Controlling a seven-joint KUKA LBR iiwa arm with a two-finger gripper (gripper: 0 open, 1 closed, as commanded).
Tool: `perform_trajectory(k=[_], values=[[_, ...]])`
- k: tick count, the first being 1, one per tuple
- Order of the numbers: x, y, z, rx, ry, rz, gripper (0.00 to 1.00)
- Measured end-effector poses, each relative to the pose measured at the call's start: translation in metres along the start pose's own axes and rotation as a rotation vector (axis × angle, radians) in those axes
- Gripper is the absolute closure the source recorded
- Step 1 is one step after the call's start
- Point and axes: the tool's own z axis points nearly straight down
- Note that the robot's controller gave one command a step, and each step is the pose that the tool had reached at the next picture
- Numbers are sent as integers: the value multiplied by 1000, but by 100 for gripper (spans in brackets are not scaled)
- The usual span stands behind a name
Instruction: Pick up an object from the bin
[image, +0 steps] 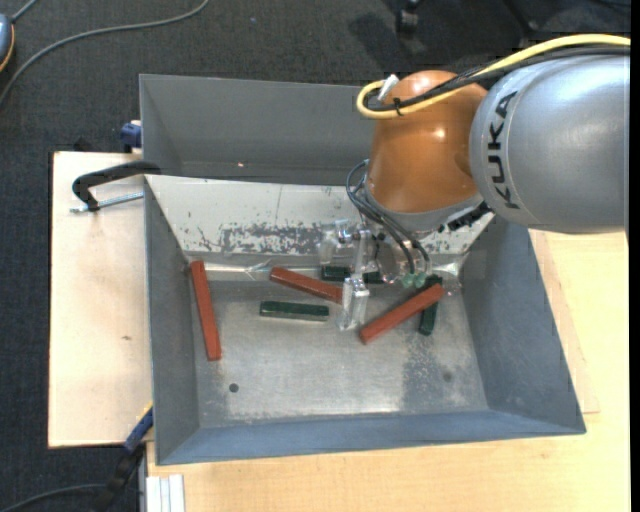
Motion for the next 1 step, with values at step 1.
perform_trajectory(k=[1], values=[[-13,5,83,0,7,141,0]])
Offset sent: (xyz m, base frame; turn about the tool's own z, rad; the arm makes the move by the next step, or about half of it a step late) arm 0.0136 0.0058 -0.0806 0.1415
